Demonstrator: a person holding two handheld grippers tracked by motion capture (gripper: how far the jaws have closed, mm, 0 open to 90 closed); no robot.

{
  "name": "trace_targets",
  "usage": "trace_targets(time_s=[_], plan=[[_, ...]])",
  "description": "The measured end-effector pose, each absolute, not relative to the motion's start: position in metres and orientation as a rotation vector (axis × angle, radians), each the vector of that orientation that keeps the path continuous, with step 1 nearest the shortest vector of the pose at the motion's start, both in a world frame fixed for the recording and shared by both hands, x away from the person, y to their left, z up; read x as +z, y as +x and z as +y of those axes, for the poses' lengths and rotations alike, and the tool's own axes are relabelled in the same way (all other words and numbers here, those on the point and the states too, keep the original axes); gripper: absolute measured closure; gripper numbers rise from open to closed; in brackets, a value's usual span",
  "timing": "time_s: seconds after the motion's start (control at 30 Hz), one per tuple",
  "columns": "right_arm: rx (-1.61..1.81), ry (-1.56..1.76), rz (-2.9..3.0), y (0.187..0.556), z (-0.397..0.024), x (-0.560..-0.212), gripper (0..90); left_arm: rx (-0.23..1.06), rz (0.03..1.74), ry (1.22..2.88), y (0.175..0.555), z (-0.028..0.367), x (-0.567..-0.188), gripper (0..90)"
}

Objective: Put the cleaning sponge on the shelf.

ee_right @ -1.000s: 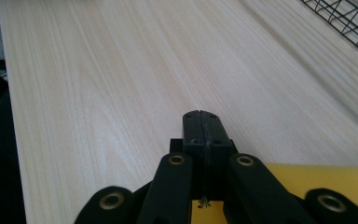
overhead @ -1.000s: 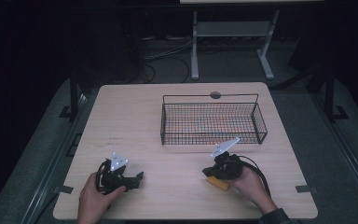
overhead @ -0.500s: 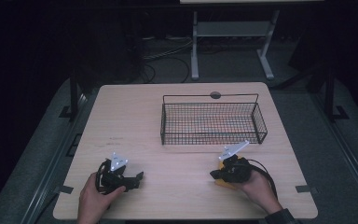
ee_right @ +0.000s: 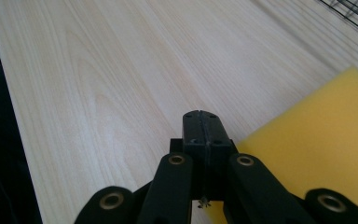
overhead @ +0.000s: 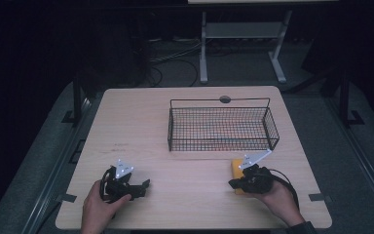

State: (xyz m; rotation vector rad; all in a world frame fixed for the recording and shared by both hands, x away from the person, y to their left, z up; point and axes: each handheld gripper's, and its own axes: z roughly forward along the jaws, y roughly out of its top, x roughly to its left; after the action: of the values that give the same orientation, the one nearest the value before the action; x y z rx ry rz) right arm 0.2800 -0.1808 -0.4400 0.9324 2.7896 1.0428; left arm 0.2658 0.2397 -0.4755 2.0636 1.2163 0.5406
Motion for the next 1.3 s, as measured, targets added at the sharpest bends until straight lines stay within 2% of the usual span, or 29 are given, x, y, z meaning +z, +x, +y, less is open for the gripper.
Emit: trace_targets(time_s=[1.3], plan=[[1.014, 1.127, 2.664, 0.27, -0.252, -0.437, 89.8, 0.543, 1.216, 2.061, 0.266, 0.24, -0.476, 12.9]])
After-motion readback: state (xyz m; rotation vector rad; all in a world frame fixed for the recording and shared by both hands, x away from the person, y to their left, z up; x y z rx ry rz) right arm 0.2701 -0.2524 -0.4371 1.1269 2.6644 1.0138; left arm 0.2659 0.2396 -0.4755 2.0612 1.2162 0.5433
